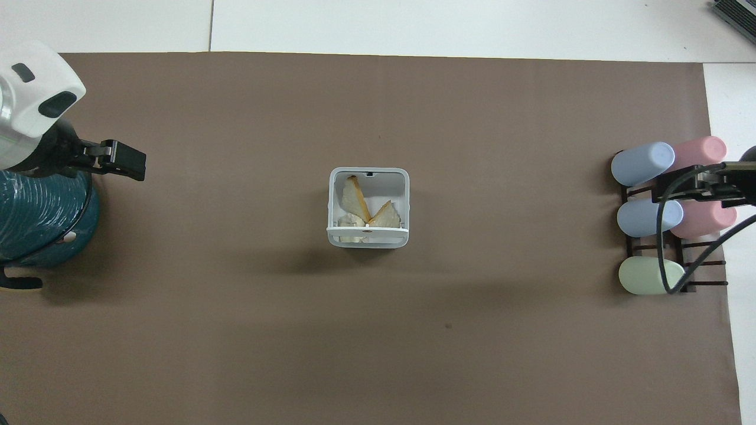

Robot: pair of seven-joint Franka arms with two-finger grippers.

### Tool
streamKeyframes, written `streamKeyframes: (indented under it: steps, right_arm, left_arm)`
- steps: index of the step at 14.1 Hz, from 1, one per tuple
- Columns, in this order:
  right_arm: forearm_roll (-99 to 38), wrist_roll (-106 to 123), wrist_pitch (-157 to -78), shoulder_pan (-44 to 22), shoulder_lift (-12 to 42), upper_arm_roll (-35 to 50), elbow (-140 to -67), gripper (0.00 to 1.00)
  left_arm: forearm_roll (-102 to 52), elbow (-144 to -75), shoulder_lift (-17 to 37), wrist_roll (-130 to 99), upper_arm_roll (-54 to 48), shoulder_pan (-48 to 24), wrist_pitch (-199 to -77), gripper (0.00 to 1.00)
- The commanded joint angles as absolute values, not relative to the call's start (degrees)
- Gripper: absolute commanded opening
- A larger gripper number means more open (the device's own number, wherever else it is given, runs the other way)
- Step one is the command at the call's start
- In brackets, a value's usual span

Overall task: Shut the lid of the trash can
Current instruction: 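Move the left gripper forward toward the open white trash can lid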

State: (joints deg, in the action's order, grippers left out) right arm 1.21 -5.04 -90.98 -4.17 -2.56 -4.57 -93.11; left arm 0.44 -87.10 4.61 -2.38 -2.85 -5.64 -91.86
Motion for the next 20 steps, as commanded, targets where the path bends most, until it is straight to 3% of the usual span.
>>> streamKeyframes:
  steps: [1,12,16,20]
  right_arm:
    - [0.79,-3.78,-90.53,-4.04,-3.78,-4.57,-94.22,1.00]
    - [0.79,-3.78,-90.53,-4.04,-3.78,-4.57,-94.22,1.00]
    - [0.79,-3.78,-90.53,-4.04,-3.78,-4.57,-94.22,1.00]
    - [0.79,-3.78,-90.53,-4.04,-3.78,-4.57,-94.22,1.00]
  left_arm:
    - [1.49,-89.47,2.64,-1.76,-2.81,-5.80,-92.98,1.00]
    - [1.41,-89.82,2.46,-3.16,-3.07,-6.85,-92.63,1.00]
    - [1.23,-90.35,2.37,-8.06,-3.16,-12.29,-94.12,1.00]
    - [0.70,-100.08,-1.48,-20.97,-3.25,-20.19,-106.75,1.00]
